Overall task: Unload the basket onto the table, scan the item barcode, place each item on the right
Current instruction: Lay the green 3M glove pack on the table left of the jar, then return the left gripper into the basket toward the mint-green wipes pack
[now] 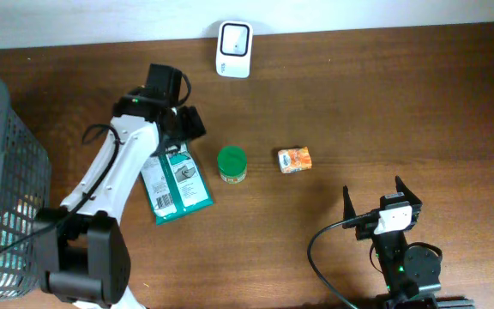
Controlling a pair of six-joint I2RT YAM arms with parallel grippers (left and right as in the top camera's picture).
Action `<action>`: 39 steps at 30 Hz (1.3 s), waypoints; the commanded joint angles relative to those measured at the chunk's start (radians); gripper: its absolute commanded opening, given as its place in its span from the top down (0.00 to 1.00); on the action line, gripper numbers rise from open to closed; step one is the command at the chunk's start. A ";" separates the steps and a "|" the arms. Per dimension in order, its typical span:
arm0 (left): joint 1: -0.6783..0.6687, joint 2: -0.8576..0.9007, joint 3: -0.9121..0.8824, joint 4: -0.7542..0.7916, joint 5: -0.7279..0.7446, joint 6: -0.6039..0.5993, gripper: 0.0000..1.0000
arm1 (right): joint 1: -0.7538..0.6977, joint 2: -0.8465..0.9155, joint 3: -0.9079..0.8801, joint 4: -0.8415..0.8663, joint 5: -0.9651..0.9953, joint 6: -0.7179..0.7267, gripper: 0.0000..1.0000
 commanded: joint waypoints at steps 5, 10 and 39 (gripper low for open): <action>0.111 -0.183 0.379 -0.162 -0.060 0.263 0.32 | -0.005 -0.008 -0.006 -0.001 -0.013 0.007 0.02; 0.380 -0.332 0.450 -0.237 -0.122 0.273 0.36 | -0.005 -0.008 -0.006 -0.001 -0.013 0.007 0.02; 1.255 -0.132 -0.108 -0.071 -0.010 0.421 0.27 | -0.005 -0.008 -0.006 -0.001 -0.013 0.007 0.01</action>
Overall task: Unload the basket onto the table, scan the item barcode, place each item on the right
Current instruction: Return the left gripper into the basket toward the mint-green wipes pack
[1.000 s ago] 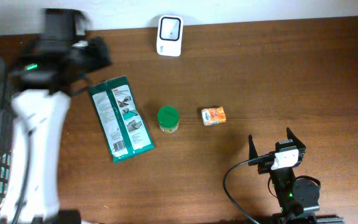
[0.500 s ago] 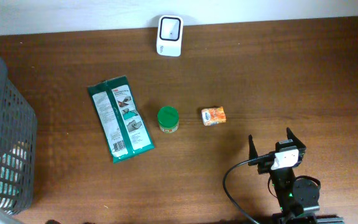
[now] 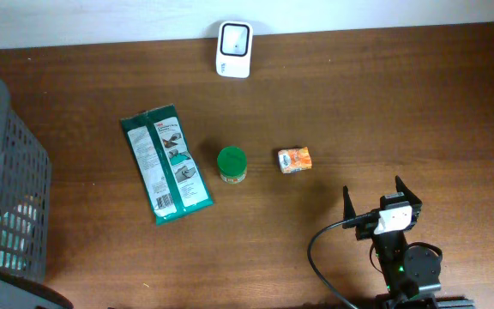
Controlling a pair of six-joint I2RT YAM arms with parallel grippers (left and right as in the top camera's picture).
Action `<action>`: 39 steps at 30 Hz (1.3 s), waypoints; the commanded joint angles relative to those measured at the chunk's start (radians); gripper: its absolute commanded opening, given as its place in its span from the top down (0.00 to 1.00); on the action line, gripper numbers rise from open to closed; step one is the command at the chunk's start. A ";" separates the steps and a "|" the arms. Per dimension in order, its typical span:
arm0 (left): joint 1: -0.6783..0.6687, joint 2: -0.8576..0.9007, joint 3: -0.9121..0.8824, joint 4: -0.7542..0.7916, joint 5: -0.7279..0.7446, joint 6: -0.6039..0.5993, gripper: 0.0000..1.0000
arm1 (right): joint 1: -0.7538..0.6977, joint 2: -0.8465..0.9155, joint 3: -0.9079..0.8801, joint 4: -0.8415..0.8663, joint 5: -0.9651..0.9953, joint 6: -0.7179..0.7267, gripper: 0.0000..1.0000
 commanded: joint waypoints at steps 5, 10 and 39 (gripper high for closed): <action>0.090 0.027 -0.078 0.136 0.173 0.249 0.28 | -0.005 -0.008 -0.006 -0.001 -0.013 0.007 0.02; 0.092 0.100 -0.122 0.185 0.190 0.363 0.26 | -0.005 -0.008 -0.006 -0.001 -0.013 0.007 0.02; 0.088 0.136 -0.028 0.146 0.469 0.400 0.30 | -0.005 -0.008 -0.006 -0.001 -0.013 0.007 0.02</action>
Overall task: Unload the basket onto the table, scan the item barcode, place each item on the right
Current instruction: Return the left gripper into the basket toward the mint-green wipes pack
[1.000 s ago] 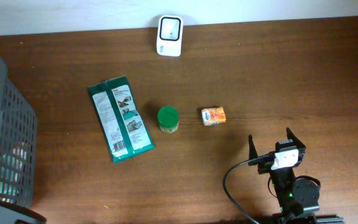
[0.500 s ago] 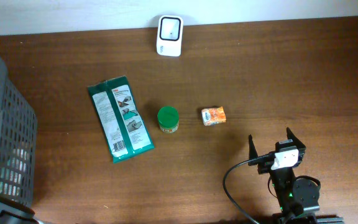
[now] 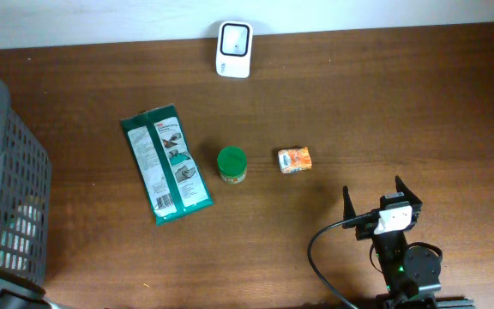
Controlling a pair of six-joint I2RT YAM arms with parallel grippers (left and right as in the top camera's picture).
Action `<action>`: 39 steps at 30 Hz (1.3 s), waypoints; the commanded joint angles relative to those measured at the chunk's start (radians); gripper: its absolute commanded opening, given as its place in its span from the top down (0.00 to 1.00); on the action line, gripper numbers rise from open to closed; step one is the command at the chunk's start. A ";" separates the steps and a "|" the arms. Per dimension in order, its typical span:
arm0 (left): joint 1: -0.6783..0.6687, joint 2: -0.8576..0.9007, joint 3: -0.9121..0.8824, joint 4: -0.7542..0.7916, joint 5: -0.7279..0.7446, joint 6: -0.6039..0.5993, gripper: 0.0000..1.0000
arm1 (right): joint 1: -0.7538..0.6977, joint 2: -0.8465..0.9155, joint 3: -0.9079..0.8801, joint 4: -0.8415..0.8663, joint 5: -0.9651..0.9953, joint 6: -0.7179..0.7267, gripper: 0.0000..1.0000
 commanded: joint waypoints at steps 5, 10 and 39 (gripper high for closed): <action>0.001 -0.027 -0.090 -0.016 -0.100 0.018 0.30 | -0.005 -0.008 -0.006 -0.001 -0.013 0.007 0.02; 0.001 -0.027 -0.188 0.080 -0.142 0.017 0.30 | -0.005 -0.008 -0.006 -0.001 -0.013 0.007 0.02; 0.001 -0.117 -0.136 -0.038 -0.153 -0.015 0.43 | -0.005 -0.008 -0.006 -0.001 -0.013 0.007 0.02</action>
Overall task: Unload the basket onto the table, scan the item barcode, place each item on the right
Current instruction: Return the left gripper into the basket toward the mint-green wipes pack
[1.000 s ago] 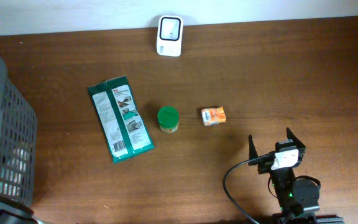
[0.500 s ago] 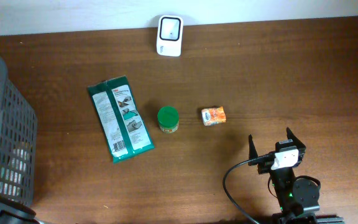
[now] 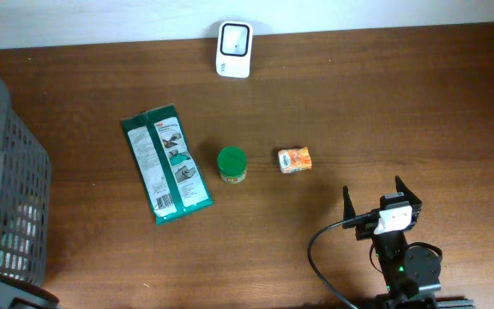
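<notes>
Three items lie mid-table: a green flat pouch (image 3: 165,163) with a white label, a small jar with a green lid (image 3: 231,164), and a small orange packet (image 3: 295,159). A white barcode scanner (image 3: 233,37) stands at the far edge. My right gripper (image 3: 374,196) rests open near the front right, fingers pointing away, with nothing between them, below and to the right of the orange packet. Only a dark piece of the left arm (image 3: 11,296) shows at the bottom left corner, and its gripper is out of view.
A grey wire basket (image 3: 11,172) fills the left edge of the table. A black cable (image 3: 320,249) loops from the right arm's base toward the front edge. Bare brown wood lies between the items and the scanner.
At first my left arm reached across the table with its gripper at the top end of the green pouch. By the following moment it had withdrawn to the bottom left corner, leaving the pouch flat on the table. The items and the right arm have stayed put since.
</notes>
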Controlling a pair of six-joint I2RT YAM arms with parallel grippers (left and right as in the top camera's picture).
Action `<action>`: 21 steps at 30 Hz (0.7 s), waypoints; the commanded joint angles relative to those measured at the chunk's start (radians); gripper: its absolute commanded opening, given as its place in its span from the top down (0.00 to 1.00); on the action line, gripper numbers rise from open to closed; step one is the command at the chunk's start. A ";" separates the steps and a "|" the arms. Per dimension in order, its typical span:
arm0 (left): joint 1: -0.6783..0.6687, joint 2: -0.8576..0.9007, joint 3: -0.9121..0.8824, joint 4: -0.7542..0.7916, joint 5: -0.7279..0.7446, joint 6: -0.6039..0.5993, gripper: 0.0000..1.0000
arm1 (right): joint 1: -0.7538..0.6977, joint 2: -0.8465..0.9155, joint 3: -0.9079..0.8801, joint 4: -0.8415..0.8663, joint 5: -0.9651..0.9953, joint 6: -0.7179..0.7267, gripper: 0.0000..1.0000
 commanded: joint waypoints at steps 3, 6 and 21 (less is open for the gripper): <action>0.000 -0.021 0.013 -0.080 -0.076 -0.011 0.41 | -0.005 -0.008 -0.006 -0.001 -0.013 0.007 0.02; 0.000 -0.021 0.013 -0.114 -0.143 -0.011 0.40 | -0.005 -0.008 -0.006 -0.002 -0.013 0.007 0.02; 0.001 0.012 0.003 -0.028 -0.252 0.019 0.41 | -0.005 -0.008 -0.006 -0.002 -0.013 0.007 0.02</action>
